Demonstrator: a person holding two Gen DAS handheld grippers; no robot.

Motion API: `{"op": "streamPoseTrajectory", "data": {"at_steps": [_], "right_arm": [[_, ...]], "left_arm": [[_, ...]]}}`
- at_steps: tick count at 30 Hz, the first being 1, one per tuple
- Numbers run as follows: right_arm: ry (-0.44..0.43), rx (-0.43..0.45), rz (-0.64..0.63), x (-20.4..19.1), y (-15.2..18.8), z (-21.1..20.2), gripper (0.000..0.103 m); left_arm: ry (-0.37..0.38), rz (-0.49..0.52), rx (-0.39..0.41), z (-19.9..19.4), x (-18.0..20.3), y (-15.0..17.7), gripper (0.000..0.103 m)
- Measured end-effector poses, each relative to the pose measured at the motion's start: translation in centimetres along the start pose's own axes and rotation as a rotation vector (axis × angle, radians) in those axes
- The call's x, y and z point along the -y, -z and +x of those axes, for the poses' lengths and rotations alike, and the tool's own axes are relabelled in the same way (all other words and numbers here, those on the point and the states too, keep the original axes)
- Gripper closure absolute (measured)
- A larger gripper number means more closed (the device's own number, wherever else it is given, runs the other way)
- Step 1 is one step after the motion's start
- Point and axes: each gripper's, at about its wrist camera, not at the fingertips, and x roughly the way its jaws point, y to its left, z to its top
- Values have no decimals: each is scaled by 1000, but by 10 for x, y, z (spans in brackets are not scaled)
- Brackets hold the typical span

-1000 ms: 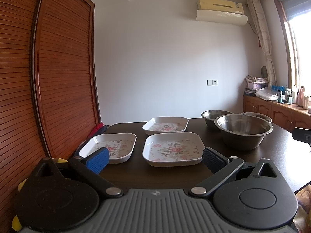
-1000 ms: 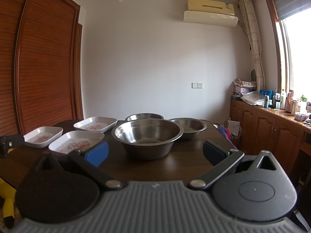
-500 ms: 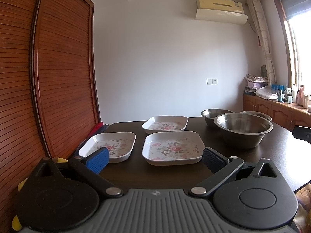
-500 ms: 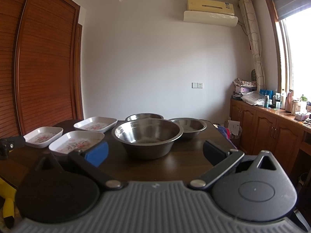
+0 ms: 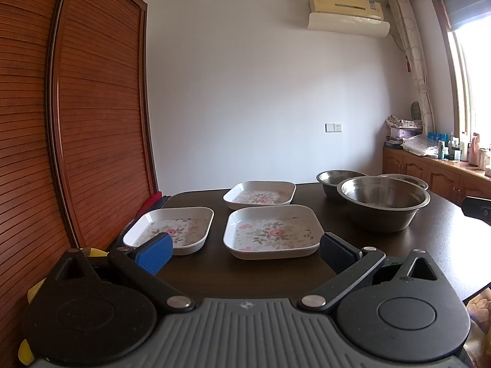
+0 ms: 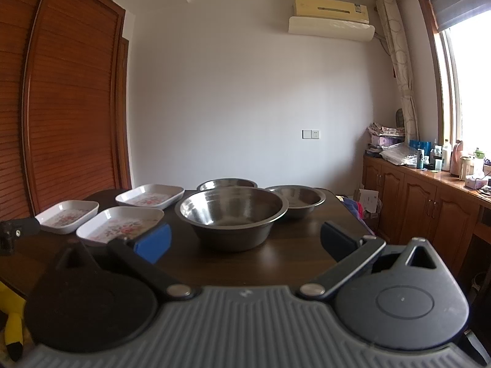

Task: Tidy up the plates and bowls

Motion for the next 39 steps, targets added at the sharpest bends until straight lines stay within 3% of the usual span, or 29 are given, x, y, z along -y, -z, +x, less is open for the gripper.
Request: {"op": "streamPoseTrajectory", "data": {"at_steps": [25,39], "right_arm": [[-1,3,3,-1,1,0,0],[-60,-11,-4,-12,9,12,0]], "left_arm": [[1,6,-7,3,-1,2,0],[-11,4,-61,11,-13,17,0]]}}
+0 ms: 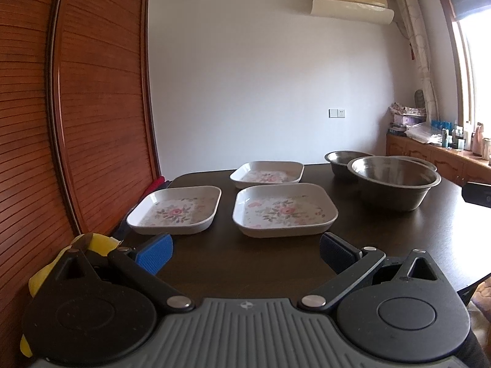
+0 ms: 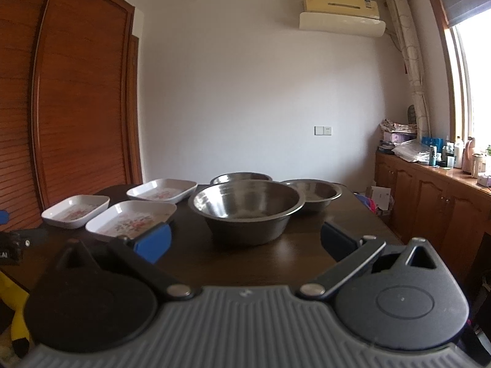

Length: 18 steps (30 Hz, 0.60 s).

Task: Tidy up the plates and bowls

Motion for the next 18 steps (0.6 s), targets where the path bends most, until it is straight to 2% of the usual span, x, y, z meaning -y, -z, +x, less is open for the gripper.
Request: {"op": "streamPoseTrajectory", "data": {"at_steps": [18], "right_arm": [[-94,0,-50,-31,-7,14,0]], "left_arm": [[2,-1,-6,10,-24,-4,0]]}}
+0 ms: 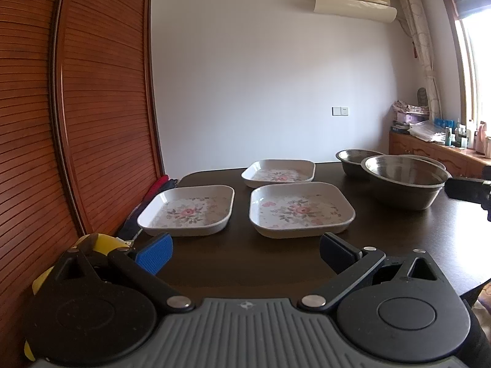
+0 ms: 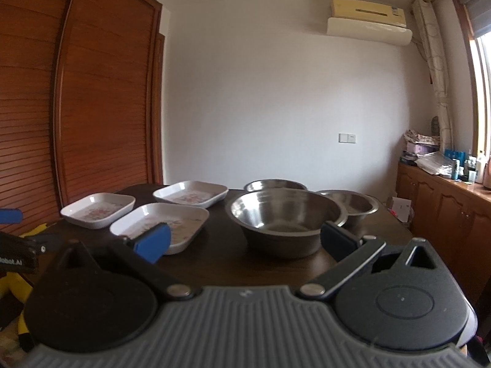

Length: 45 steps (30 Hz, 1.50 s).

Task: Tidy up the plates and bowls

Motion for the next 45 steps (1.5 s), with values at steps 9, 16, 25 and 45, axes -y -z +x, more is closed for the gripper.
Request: {"op": "streamPoseTrajectory", "data": {"at_steps": [9,16,25,45], "right_arm": [[-128,-49,-42,-25,-8,23,0],[-194,-99,-41,-34,-10,46,0],[-265,-195,-35,-40,-13,81,30],[-328,-361,-19,-37,-11,137,45]], "left_arm": [[27,-18,-2,20,-28,-12,0],[71,-45,-21,38,-43,-18,0],[134,-9,-49,65,-45,-38,9],[258,50,-188,169,-36,-77,18]]}}
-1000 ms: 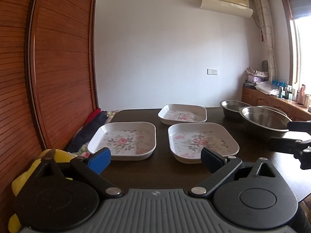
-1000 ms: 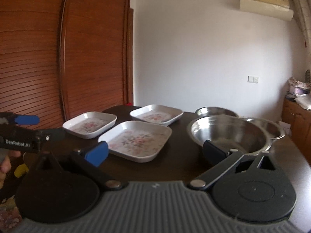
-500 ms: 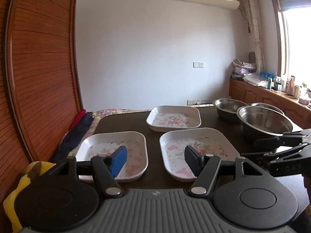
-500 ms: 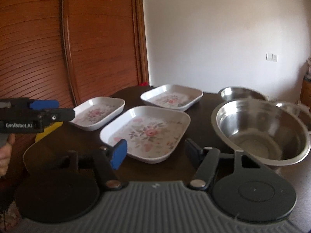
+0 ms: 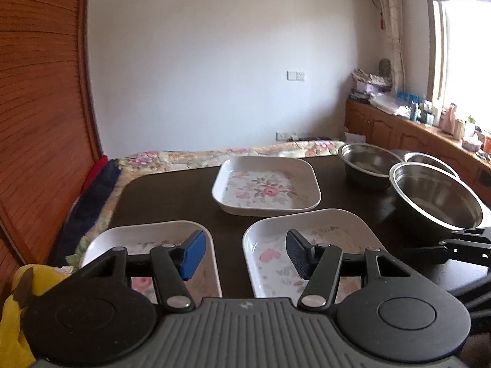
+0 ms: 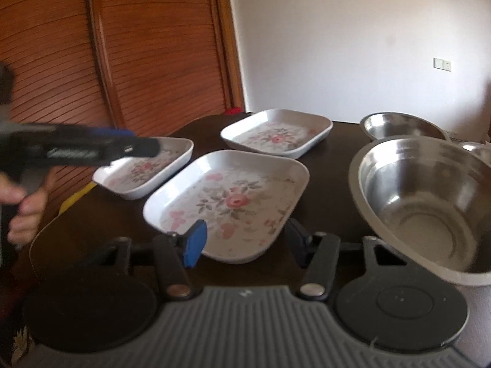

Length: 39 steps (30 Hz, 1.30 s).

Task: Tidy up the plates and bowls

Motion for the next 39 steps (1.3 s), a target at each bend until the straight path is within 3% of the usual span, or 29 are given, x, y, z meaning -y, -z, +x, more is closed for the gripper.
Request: {"op": "streamPoseTrajectory", "data": {"at_steps": [10,18,31,38,39], "right_arm": [[-7,-28,-16,2,-1,7,45],[-10,-42,-32,4,-3,13,45],[-33,-59,-10,7,-3,14,46],[-26,-76,15,12,-3,27,71],[-23,-74,22,14,-3,28,72]], "left_arm": [[-26,101,-76,43,7,-15,22],[-21,111,-132,65,3,-19,27],[-16,167,-191,78,13,-18,45],[-18,172,-217,80,15,-15,47],[-23,170,-215,79,15,-14,51]]}}
